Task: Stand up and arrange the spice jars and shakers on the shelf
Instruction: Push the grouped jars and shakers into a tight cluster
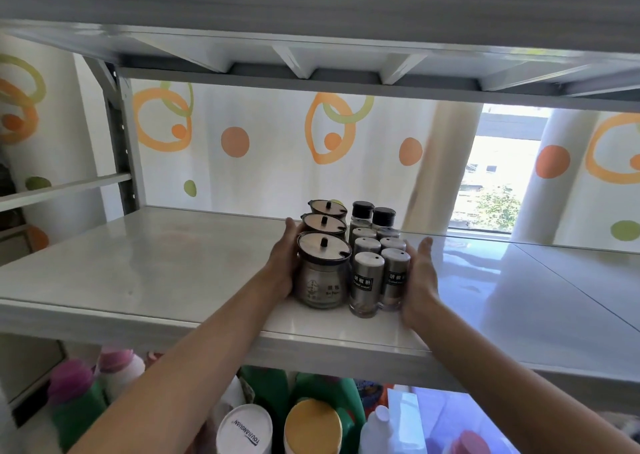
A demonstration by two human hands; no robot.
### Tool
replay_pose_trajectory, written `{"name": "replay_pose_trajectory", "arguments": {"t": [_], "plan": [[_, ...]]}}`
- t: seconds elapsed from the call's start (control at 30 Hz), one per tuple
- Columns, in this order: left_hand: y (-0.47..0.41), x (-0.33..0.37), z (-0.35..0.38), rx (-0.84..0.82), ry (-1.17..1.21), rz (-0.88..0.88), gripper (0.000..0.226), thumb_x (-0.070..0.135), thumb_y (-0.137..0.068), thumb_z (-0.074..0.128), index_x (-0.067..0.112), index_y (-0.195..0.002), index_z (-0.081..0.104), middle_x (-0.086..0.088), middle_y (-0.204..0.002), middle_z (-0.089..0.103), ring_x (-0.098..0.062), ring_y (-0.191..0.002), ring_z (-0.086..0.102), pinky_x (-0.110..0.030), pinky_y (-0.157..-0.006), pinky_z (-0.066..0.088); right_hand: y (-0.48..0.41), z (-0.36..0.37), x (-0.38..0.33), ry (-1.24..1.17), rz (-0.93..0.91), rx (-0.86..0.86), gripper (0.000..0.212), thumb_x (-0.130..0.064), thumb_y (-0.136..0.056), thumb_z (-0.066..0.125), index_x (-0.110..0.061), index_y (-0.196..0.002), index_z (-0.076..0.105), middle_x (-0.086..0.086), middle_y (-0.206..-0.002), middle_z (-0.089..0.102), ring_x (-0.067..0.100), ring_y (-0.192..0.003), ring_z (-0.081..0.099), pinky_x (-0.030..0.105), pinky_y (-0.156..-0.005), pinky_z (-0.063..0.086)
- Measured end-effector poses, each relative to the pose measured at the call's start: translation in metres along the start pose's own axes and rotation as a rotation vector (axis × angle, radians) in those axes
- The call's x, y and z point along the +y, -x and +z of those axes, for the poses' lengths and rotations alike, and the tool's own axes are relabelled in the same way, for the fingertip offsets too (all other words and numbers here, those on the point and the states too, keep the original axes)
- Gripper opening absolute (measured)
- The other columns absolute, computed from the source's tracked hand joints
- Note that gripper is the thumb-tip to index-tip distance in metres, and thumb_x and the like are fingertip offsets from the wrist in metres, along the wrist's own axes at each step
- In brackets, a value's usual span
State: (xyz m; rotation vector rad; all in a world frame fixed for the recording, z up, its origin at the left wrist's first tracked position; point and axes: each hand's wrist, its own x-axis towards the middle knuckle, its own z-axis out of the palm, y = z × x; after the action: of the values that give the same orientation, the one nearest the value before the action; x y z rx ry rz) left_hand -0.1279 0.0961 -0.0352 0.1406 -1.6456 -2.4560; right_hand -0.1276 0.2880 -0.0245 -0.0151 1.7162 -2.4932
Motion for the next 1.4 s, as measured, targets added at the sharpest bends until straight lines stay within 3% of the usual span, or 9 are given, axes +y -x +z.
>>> {"name": "replay_pose_trajectory", "arguments": {"t": [0.13,0.23,0.37,0.53,0.63,0.83,1.07,1.23,1.4], "plan": [[0.007,0.003,0.004,0.003,0.0,-0.048,0.061,0.059,-0.095,0.027,0.018,-0.13,0.057,-0.012,-0.131,0.06,-0.029,-0.123,0.056,-0.041,-0.102,0.044,0.003,0.005,0.0,0.019,-0.023,-0.003,0.062,-0.062,-0.093,0.016,-0.025,-0.104,0.064,0.004,-0.094,0.069,0.021,-0.081,0.064,0.033,-0.071,0.051],[0.017,0.006,0.01,0.066,-0.058,0.046,0.057,0.053,-0.097,0.029,0.014,-0.13,0.056,-0.007,-0.132,0.059,-0.023,-0.114,0.06,-0.036,-0.099,0.047,0.005,0.005,0.0,0.037,-0.065,-0.029,0.063,-0.06,-0.094,0.015,-0.023,-0.131,0.052,0.003,-0.128,0.06,0.024,-0.115,0.057,0.042,-0.101,0.042],[0.045,0.014,0.009,0.311,-0.582,0.69,0.041,0.031,-0.101,0.037,0.017,-0.138,0.046,0.005,-0.14,0.05,-0.01,-0.131,0.046,-0.024,-0.11,0.033,0.008,-0.016,0.0,0.286,-0.499,-0.012,0.045,-0.04,-0.098,0.035,-0.027,-0.141,0.036,-0.007,-0.15,0.035,0.009,-0.137,0.032,0.025,-0.111,0.021],[0.073,0.02,0.008,-0.167,-1.187,1.287,0.041,0.022,-0.086,0.059,0.015,-0.126,0.059,0.006,-0.13,0.059,-0.009,-0.124,0.051,-0.025,-0.107,0.036,0.006,-0.048,0.001,0.949,-1.101,-0.1,0.033,-0.035,-0.09,0.044,-0.028,-0.118,0.06,-0.011,-0.139,0.049,0.003,-0.13,0.039,0.017,-0.109,0.025],[0.07,0.014,0.012,-0.355,-1.289,1.25,0.044,0.023,-0.083,0.065,0.018,-0.127,0.061,0.004,-0.131,0.061,-0.01,-0.128,0.05,-0.034,-0.112,0.035,0.005,-0.051,0.003,1.024,-1.194,-0.102,0.029,-0.023,-0.085,0.058,-0.03,-0.113,0.062,-0.015,-0.128,0.055,0.005,-0.13,0.041,0.03,-0.114,0.024],[0.066,0.012,0.017,-0.355,-1.34,1.187,0.042,0.021,-0.079,0.069,0.023,-0.121,0.066,0.007,-0.122,0.067,-0.011,-0.116,0.058,-0.044,-0.109,0.038,0.007,-0.049,0.002,1.037,-1.222,-0.049,0.035,-0.018,-0.077,0.066,-0.031,-0.109,0.064,-0.022,-0.113,0.057,-0.003,-0.117,0.044,0.047,-0.112,0.025],[0.067,0.016,0.027,-0.296,-1.418,1.137,0.036,0.027,-0.079,0.07,0.022,-0.115,0.069,0.006,-0.11,0.069,-0.014,-0.107,0.06,-0.038,-0.114,0.027,0.01,-0.05,0.002,1.057,-1.233,0.008,0.029,-0.024,-0.076,0.067,-0.026,-0.105,0.069,-0.021,-0.106,0.058,0.006,-0.106,0.049,0.037,-0.099,0.036],[0.068,0.017,0.033,-0.213,-1.475,1.099,0.037,0.037,-0.077,0.07,0.024,-0.112,0.07,0.004,-0.099,0.064,-0.017,-0.102,0.055,-0.03,-0.1,0.035,0.01,-0.05,0.002,1.043,-1.216,0.003,0.029,-0.022,-0.075,0.068,-0.025,-0.104,0.068,-0.021,-0.107,0.059,0.012,-0.101,0.055,0.024,-0.093,0.032],[0.069,0.016,0.042,-0.15,-1.556,1.085,0.04,0.044,-0.074,0.07,0.024,-0.109,0.069,0.003,-0.094,0.057,-0.02,-0.099,0.053,-0.027,-0.088,0.038,0.009,-0.05,0.001,1.026,-1.213,0.001,0.029,-0.021,-0.075,0.069,-0.026,-0.103,0.068,-0.021,-0.106,0.061,0.014,-0.1,0.058,0.032,-0.091,0.039]]}}
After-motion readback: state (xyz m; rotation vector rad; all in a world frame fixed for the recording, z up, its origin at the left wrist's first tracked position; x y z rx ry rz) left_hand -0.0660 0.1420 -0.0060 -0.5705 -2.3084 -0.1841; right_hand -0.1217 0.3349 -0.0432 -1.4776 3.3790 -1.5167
